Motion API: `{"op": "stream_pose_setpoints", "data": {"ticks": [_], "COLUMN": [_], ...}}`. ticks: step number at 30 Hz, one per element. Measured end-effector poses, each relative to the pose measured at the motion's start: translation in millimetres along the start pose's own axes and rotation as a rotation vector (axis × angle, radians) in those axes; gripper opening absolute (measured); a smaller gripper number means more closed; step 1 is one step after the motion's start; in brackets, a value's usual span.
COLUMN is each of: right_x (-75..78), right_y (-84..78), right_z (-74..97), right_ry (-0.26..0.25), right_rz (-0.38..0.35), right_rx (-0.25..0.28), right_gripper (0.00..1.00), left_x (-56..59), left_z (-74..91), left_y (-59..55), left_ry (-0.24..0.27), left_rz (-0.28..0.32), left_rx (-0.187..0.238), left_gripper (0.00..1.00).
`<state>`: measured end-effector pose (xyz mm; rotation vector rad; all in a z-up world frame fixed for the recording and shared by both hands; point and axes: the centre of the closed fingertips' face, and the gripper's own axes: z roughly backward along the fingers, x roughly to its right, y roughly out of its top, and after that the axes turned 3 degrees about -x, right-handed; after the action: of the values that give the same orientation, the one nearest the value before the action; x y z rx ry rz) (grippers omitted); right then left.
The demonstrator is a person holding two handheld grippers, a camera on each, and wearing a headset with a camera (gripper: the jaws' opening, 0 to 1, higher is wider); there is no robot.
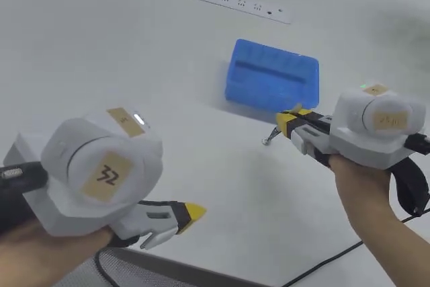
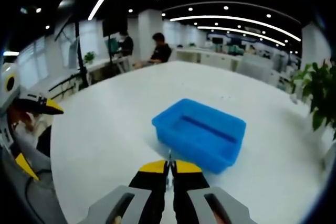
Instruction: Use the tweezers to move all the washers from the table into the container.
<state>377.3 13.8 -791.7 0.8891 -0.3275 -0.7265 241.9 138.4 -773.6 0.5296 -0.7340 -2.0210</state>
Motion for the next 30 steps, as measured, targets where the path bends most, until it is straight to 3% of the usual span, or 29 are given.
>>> {"op": "stream_pose_setpoints", "data": {"ticks": [4,9,19,30], "right_x": [-0.9,2.5,8.1,16.1], "right_y": [-0.5,0.2,20.4,49.3], "right_z": [0.8,3.3,20.6,31.7], "right_ry": [-0.005,-0.006,0.007,0.003], "right_rz": [0.008,-0.035,-0.109,-0.102], "right_rx": [-0.02,-0.032,0.011,0.065], "right_gripper": [0.0,0.0,0.0,0.0], "left_x": [-1.5,-3.0,-0.6,0.0], "left_z": [1.2,2.5,2.7,2.5], "left_y": [1.2,1.2,3.5,4.2], "left_ry": [0.004,0.01,0.008,0.006], "left_rz": [-0.002,-0.005,-0.013,-0.013], "left_rx": [0.004,0.004,0.009,0.012], "left_gripper": [0.95,0.95,0.95,0.95]}}
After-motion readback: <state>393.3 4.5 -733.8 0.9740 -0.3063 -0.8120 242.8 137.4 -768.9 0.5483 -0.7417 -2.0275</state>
